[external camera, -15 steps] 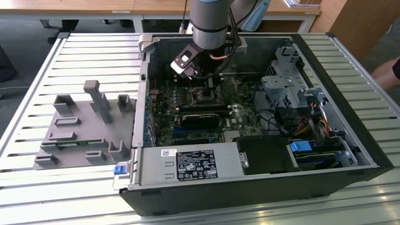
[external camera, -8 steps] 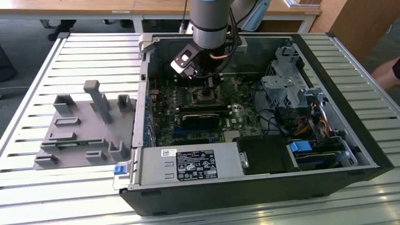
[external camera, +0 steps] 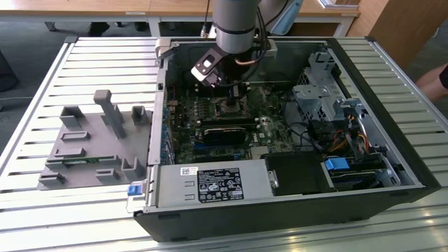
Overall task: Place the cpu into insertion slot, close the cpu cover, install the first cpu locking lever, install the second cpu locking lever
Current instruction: 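Close the cpu cover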
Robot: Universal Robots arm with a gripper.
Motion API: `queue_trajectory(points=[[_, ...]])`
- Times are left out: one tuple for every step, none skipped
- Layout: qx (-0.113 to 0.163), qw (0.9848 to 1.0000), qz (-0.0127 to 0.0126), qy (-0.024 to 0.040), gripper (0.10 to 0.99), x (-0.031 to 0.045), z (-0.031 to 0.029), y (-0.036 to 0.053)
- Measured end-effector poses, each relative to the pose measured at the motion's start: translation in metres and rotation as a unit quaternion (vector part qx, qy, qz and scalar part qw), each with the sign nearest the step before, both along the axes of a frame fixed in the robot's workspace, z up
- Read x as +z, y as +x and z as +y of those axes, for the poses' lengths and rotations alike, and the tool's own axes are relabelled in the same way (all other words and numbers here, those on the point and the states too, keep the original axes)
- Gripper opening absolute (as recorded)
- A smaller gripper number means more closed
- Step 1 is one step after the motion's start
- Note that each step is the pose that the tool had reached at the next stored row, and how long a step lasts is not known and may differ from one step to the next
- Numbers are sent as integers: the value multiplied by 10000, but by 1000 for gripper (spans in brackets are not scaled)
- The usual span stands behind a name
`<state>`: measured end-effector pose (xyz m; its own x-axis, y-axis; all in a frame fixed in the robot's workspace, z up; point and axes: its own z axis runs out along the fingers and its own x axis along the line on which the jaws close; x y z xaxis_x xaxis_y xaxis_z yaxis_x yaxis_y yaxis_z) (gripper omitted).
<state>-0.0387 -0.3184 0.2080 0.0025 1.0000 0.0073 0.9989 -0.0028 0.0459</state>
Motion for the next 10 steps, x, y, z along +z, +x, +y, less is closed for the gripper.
queue_trajectory(points=[[0,10000,0,0,106,6,0,0],[0,10000,0,0,106,13,0,0],[0,10000,0,0,106,20,0,0],[0,10000,0,0,106,29,0,0],[0,10000,0,0,106,41,0,0],[0,10000,0,0,106,50,0,0],[0,10000,0,0,106,59,0,0],[0,10000,1,0,106,72,0,0],[0,10000,1,0,106,82,1,1],[0,10000,1,0,106,95,1,0]])
